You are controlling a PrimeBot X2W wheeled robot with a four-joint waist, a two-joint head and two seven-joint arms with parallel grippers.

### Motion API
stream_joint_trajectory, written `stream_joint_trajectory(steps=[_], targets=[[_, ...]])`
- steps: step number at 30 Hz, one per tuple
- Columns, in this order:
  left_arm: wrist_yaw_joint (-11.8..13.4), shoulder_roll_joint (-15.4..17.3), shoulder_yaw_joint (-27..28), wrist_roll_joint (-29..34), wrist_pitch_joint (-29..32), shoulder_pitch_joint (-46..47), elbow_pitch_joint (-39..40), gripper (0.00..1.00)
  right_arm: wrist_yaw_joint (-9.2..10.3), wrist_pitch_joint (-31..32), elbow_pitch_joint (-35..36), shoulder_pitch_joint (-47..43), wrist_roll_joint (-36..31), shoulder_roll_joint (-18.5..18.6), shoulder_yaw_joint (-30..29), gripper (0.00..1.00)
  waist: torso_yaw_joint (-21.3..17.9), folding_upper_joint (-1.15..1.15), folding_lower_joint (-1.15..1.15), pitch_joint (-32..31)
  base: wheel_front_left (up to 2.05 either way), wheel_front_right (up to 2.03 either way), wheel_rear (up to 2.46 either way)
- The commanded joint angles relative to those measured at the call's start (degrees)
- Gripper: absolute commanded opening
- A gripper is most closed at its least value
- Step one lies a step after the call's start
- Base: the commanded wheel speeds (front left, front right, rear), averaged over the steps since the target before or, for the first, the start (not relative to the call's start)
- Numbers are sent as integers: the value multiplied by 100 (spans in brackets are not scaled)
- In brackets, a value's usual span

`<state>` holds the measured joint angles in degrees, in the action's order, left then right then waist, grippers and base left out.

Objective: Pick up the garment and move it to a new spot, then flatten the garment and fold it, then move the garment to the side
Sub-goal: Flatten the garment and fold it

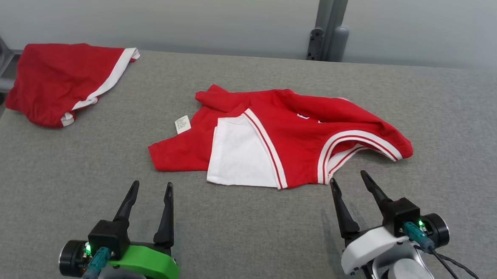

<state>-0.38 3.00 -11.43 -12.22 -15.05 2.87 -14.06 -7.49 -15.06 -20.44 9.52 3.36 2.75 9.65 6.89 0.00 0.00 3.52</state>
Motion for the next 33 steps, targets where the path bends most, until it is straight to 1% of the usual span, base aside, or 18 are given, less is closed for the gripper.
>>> stream_joint_trajectory(steps=[1,5,10,14,18,20,21,22,25,27,33], targets=[[-8,1,-25,-16,-19,130,11,100,0,-19,-237,183,-78,25,71,100,457,0,0,313,0,0,0],[23,-8,-80,-85,-18,183,30,100,0,-19,-1093,654,-237,28,375,100,800,0,0,427,0,0,0],[101,-9,-192,-237,-19,207,67,100,1,-18,-2012,1160,-345,90,538,100,1130,0,0,492,0,0,0],[146,-11,-270,-322,-19,206,96,100,1,-19,-2574,1476,-388,144,594,100,1322,0,0,538,0,0,0],[198,-11,-315,-365,-19,206,113,100,0,-18,-3056,1705,-425,169,670,99,1417,0,0,578,0,0,0],[210,-11,-328,-380,-19,195,120,100,0,-4,-3252,1765,-382,160,692,44,1433,0,0,588,0,0,0],[224,-11,-322,-388,-19,187,126,100,0,-3,-3310,1780,-365,157,709,40,1426,0,0,589,0,0,0],[238,-11,-307,-389,-19,174,130,100,0,-3,-3333,1788,-363,155,728,0,1407,0,0,584,0,0,0],[242,-11,-262,-351,-19,125,100,100,0,-1,-3280,1736,-331,170,782,0,1292,0,0,556,0,0,0],[231,-11,-248,-306,-19,118,87,100,1,-4,-3104,1658,-276,193,784,0,1183,0,0,525,0,0,0],[191,-8,-196,-214,-19,100,74,100,1,-12,-2262,1261,-85,335,703,0,741,0,0,421,0,0,0]])
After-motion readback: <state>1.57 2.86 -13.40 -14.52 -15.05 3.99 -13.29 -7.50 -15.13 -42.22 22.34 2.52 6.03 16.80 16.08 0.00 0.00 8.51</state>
